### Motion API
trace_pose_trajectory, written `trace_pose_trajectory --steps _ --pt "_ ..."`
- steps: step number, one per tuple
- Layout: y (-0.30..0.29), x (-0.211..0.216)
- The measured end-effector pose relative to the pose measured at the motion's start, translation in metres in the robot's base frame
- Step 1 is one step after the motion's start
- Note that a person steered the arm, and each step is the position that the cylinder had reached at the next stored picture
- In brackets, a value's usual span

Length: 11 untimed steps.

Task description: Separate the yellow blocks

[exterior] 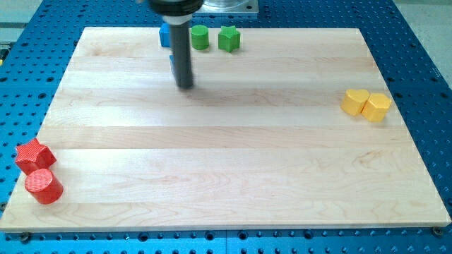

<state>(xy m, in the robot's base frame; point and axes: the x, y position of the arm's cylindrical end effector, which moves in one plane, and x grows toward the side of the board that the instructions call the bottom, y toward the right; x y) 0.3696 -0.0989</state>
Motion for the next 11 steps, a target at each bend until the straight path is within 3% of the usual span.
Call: trace_pose_trajectory --steps 3,4,5,6,7,8,9,10,11 --pt "0.027 -0.067" --pt "-0.006 -0.053" --pt "0.039 0.030" --pt "0.186 0.035" --pt "0.300 -0.033" --pt "0.375 -0.034" --pt "0.432 0.026" --pt "0.384 0.060" --pt "0.306 0.039"
